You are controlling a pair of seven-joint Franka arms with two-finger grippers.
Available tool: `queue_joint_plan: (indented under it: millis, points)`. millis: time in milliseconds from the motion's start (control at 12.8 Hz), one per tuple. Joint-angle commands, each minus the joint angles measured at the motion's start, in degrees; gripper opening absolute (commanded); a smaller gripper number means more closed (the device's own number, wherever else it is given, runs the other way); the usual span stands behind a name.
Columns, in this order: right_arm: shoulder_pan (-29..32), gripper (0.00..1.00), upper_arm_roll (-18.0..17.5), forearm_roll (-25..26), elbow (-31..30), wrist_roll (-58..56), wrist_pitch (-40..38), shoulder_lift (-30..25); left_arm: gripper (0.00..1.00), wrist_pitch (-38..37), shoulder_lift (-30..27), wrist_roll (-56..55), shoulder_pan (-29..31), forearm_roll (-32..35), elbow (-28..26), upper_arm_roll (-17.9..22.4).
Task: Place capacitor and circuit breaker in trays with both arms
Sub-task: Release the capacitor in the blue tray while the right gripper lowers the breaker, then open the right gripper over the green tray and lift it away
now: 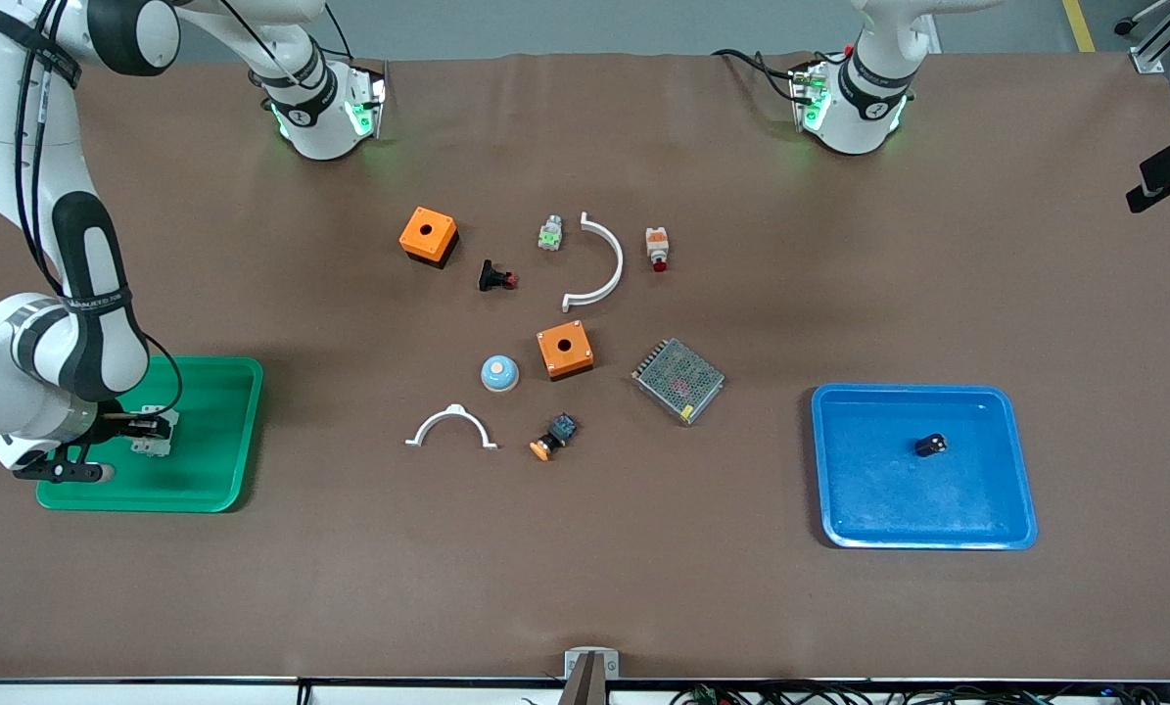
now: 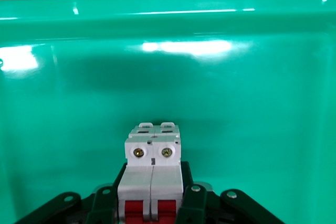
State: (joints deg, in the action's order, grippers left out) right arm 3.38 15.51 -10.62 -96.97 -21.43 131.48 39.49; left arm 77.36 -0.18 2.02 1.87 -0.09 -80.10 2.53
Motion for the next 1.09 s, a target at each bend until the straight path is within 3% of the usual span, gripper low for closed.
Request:
queue_joint_plan:
  millis: [0,234,623,1013]
  points:
    - [1.2,1.00,-1.0,-1.8,1.7,-3.5,-0.2,0.7,1.00,-0.3,-1.3,-0.4,-0.8,-0.8,-1.5,0.4]
    - [0.5,1.00,-0.9,-1.2,4.5,-3.6,-1.5,0.2,1.00,0.0,-1.6,-0.9,-1.5,-0.8,-1.5,-0.4]
    - [-2.4,1.00,-0.9,-1.4,8.1,-1.4,-11.6,-1.3,1.00,0.8,-0.9,-2.6,-1.6,-0.4,-1.3,-3.5]
    - [-12.4,1.00,0.0,3.0,7.8,15.4,-19.4,-7.5,1.00,0.9,-0.5,-2.5,-1.0,-0.6,-1.1,-3.8]
